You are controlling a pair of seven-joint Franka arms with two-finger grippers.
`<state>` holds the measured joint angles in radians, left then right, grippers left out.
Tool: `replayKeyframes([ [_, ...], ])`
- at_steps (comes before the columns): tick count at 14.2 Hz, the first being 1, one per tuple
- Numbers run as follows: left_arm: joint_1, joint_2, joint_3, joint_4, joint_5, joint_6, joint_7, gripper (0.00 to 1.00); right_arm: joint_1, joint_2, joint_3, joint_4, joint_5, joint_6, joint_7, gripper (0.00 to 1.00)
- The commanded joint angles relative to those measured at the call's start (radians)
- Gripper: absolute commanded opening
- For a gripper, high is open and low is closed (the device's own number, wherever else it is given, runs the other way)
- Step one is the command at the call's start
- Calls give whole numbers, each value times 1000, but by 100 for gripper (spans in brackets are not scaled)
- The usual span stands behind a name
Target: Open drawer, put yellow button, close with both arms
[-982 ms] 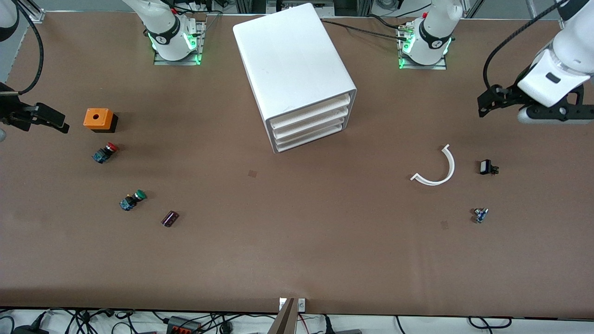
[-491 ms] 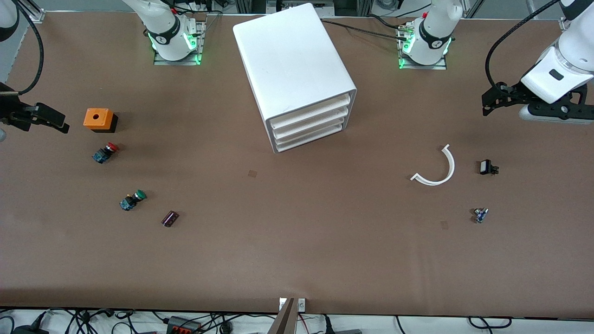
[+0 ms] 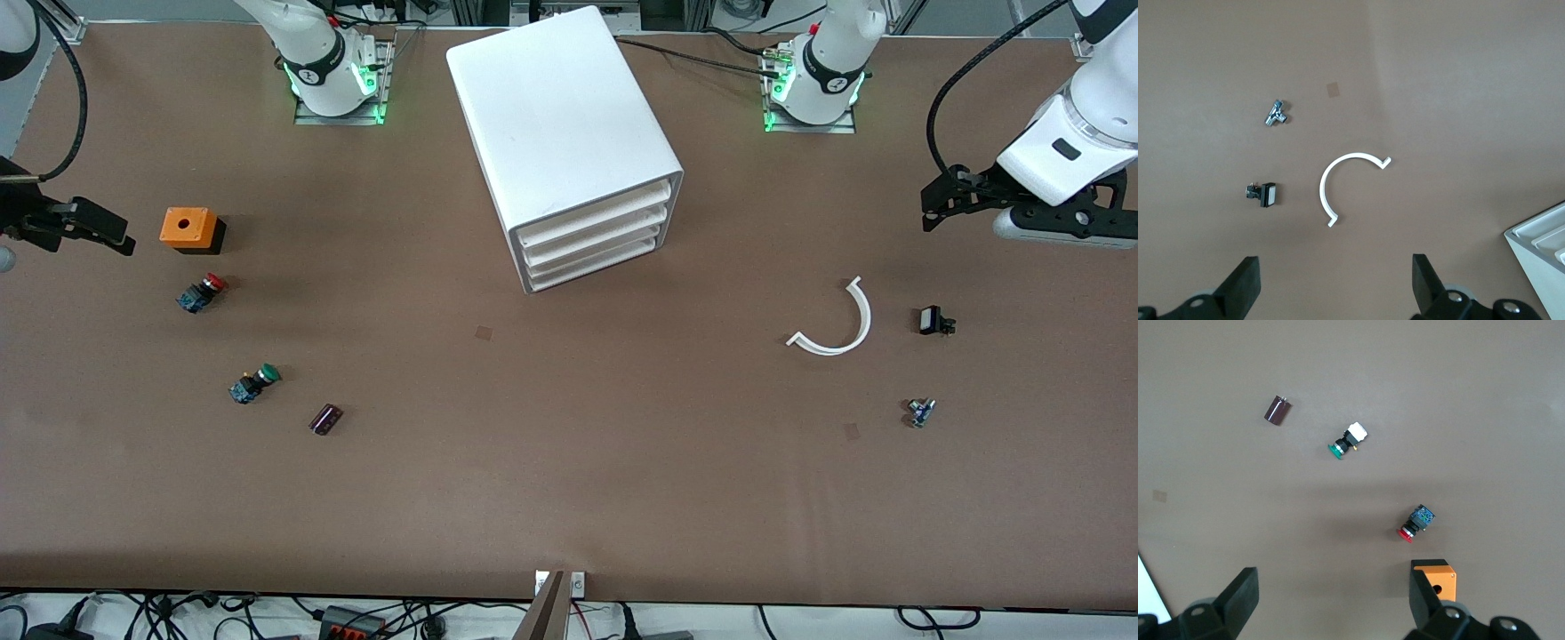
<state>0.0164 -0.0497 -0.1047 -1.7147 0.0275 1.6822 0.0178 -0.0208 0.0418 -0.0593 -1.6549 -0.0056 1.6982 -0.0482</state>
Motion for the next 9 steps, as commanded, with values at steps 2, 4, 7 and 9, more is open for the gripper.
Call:
replayKeyframes([
  [2,-3,54,-9,83,-15,-15,17,100,4,-25,4,-16,-14,17,-2,100],
  [4,-3,54,-9,83,-17,-16,17,100,4,-25,3,-19,-13,12,-1,100],
  [7,-3,56,-9,83,-17,-16,17,100,5,-28,3,-22,-14,6,-1,100],
  [9,-1,56,-9,83,-18,-18,17,100,4,-30,1,-22,-14,5,-2,100],
])
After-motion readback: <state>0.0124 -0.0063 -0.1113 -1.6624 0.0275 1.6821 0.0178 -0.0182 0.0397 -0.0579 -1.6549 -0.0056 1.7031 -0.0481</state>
